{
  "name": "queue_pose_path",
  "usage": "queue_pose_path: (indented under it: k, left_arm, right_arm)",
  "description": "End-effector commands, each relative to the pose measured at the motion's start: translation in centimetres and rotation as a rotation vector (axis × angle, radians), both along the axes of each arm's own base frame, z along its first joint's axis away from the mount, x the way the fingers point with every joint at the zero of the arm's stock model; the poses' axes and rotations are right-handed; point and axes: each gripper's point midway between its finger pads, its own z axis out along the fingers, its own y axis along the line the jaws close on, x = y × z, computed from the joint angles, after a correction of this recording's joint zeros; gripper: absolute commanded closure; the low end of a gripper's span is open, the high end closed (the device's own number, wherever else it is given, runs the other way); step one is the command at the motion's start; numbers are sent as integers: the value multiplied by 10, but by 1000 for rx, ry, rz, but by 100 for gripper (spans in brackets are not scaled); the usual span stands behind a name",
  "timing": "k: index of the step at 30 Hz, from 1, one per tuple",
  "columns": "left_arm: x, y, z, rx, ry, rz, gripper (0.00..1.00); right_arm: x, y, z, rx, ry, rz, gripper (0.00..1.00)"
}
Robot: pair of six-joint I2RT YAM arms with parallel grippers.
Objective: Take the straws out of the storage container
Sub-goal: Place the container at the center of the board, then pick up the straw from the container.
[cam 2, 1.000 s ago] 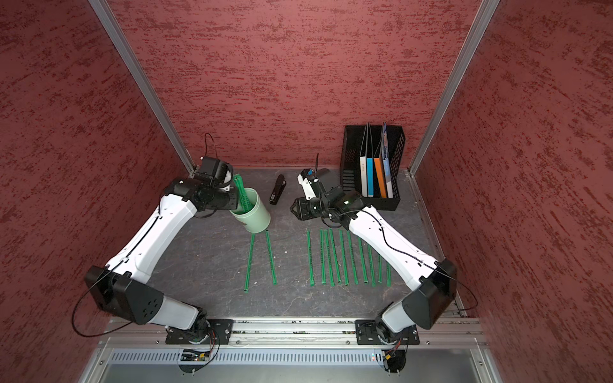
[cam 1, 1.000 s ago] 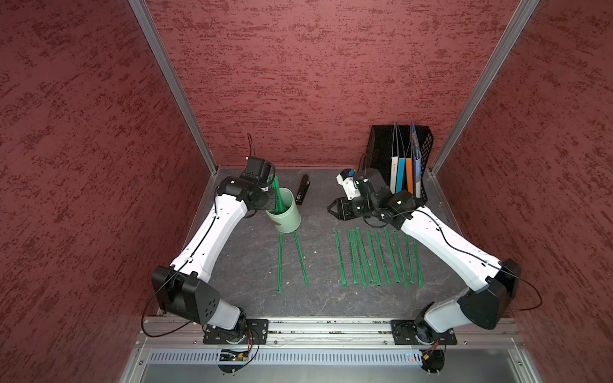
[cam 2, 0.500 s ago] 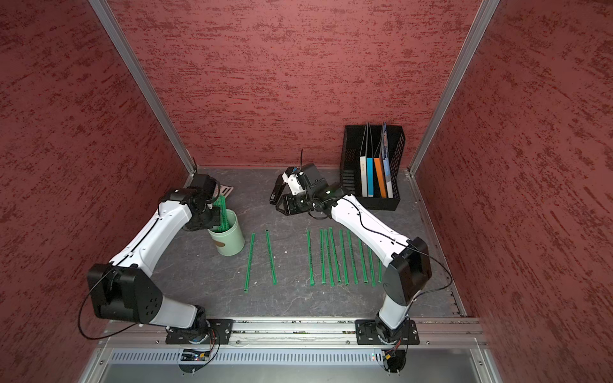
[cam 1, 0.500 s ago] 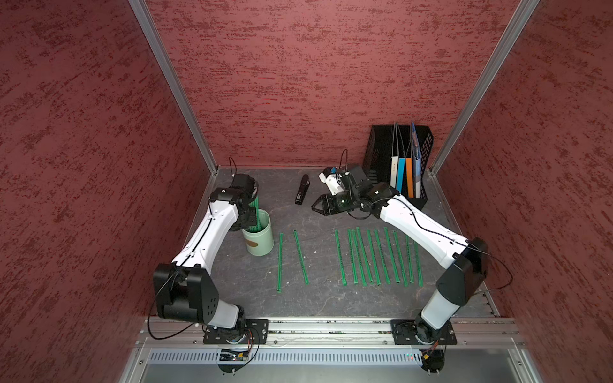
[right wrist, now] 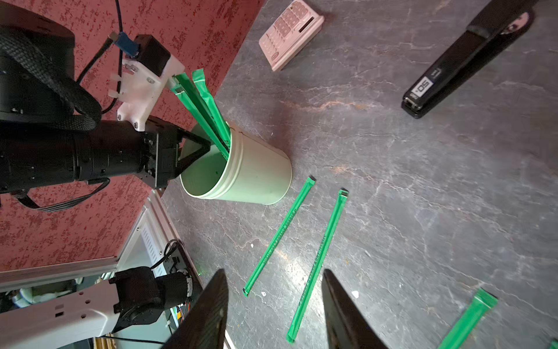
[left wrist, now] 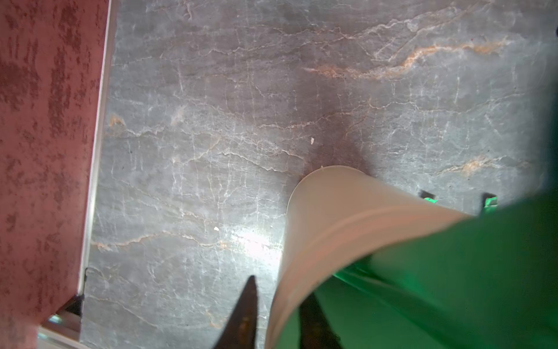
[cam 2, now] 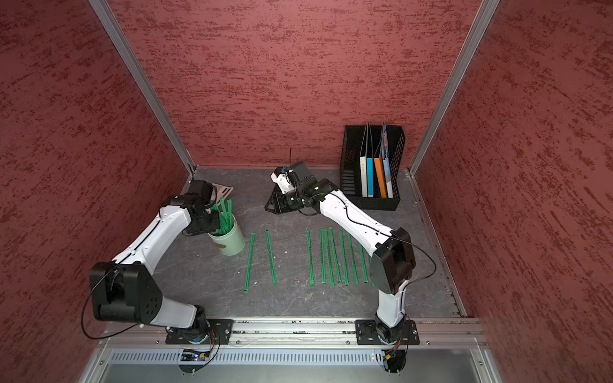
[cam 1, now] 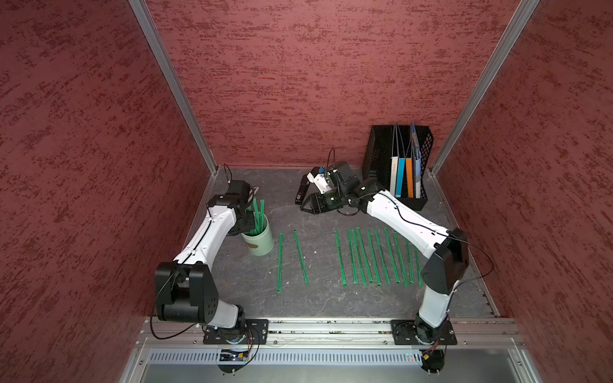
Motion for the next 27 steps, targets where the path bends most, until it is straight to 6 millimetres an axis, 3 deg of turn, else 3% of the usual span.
queue_pose_path:
  k: [1, 5, 10, 19, 27]
  left_arm:
    - [4, 0, 8, -17, -51, 14, 60]
    - [4, 2, 21, -9, -87, 22, 45]
    - [5, -1, 47, -38, -171, 26, 35]
    - [-1, -16, 93, -136, -344, 6, 27]
    - [-15, -15, 137, -164, -540, 7, 25]
  right_arm:
    - [-4, 22, 15, 52, -28, 50, 53]
    - [-7, 44, 24, 63, -55, 93, 55]
    - [-8, 69, 23, 53, -69, 131, 56]
    - [-14, 106, -5, 35, -53, 197, 57]
    - [-2, 124, -33, 16, -37, 193, 57]
